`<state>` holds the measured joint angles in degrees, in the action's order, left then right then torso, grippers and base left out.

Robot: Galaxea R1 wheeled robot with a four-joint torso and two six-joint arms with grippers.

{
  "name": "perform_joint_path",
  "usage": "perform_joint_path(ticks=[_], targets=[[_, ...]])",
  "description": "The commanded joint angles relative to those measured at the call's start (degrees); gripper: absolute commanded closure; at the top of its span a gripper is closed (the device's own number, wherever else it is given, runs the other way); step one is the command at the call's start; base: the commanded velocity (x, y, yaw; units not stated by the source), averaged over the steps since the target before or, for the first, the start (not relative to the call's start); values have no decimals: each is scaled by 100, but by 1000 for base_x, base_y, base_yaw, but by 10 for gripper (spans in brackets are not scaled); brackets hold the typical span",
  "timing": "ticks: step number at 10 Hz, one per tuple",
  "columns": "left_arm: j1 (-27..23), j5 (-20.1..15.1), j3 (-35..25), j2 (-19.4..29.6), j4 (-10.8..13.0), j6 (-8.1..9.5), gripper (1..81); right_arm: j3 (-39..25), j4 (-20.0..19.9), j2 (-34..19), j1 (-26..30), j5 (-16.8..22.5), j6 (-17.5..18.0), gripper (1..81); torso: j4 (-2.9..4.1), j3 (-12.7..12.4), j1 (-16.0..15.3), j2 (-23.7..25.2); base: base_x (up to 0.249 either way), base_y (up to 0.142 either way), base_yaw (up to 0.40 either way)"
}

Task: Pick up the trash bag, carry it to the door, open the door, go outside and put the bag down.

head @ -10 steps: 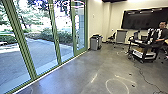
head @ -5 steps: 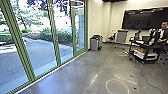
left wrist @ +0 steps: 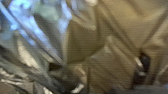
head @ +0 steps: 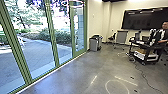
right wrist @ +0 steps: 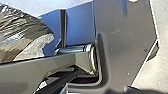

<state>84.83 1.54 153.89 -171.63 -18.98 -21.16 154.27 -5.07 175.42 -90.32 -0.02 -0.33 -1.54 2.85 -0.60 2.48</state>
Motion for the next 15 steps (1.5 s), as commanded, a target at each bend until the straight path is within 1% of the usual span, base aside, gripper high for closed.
perform_joint_path(ticks=[1, 8, 15], targets=[[-287, -329, -8, 6, 44, -37, 811, -3, 33, 57, 220, 363, -20, 10, 0, 0, 0, 0, 142, -77, 0], [-287, -329, -8, 6, 44, -37, 811, 23, 24, 66, 220, 363, -20, 10, 0, 0, 0, 0, 140, -72, 0], [-287, -329, -8, 6, 35, -37, 811, 23, 24, 66, 220, 363, -20, 10, 0, 0, 0, 0, 137, 0, 0]])
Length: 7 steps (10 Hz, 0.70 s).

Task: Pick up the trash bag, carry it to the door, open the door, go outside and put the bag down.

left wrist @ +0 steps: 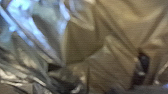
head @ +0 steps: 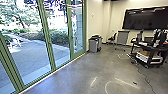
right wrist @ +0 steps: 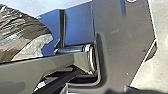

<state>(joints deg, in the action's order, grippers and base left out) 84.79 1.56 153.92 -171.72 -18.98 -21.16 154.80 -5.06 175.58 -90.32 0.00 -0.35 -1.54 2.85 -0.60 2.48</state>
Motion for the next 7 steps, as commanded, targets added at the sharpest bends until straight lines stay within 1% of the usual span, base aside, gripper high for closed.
perform_joint_path(ticks=[1, 7], targets=[[-282, -332, -11, 23, 35, -37, 811, -30, 31, 50, 212, 360, -17, 10, 0, 0, 0, 0, 138, 0, 0], [-291, -323, -11, 23, 35, -37, 811, -21, 23, 50, 220, 352, -17, 10, 0, 0, 0, 0, 137, 0, 0]])
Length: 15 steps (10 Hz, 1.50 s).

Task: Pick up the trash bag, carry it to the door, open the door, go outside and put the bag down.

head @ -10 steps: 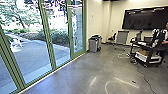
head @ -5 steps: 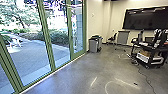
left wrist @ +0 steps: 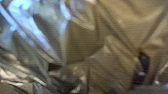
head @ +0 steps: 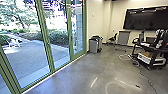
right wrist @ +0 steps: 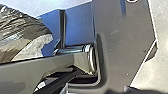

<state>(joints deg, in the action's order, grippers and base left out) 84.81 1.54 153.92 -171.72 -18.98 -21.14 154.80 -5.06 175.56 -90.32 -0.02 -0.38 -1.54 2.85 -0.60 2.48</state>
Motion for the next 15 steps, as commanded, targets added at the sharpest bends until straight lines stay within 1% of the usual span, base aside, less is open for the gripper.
perform_joint_path(ticks=[1, 3, 15], targets=[[-285, -286, -11, 15, 35, -39, 811, -12, 23, 52, 220, 354, -15, 10, 0, 0, 0, 0, 137, 0, 0], [-285, -215, -11, -3, 44, -39, 811, 32, 31, 61, 238, 363, -15, 10, 0, 0, 0, 0, 138, 0, 0], [-294, -215, -11, -12, 52, -39, 811, 58, 23, 96, 237, 354, -15, 10, 0, 0, 0, 0, 153, 0, 0]])
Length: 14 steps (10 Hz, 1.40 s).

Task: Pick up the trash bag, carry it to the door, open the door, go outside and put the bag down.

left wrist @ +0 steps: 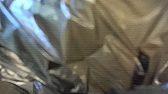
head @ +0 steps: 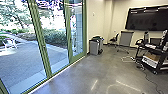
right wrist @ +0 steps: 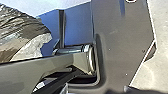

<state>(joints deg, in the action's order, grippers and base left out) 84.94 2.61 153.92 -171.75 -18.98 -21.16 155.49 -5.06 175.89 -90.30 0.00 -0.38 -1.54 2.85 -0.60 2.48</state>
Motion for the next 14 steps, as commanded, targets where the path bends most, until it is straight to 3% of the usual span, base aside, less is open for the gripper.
perform_joint_path(ticks=[1, 7, 14], targets=[[-307, -322, -11, -9, 52, -37, 811, -20, 23, 63, 235, 360, -15, 10, 0, 0, 0, 0, 159, 0, 0], [-307, -322, -11, -44, 44, -37, 811, -11, 23, 72, 235, 360, -15, 10, 0, 0, 0, 0, 159, 0, 0], [-307, -322, -11, -44, 44, -37, 811, -11, 23, 72, 235, 360, -15, 10, 0, 0, 2, 0, 160, -54, 0]])
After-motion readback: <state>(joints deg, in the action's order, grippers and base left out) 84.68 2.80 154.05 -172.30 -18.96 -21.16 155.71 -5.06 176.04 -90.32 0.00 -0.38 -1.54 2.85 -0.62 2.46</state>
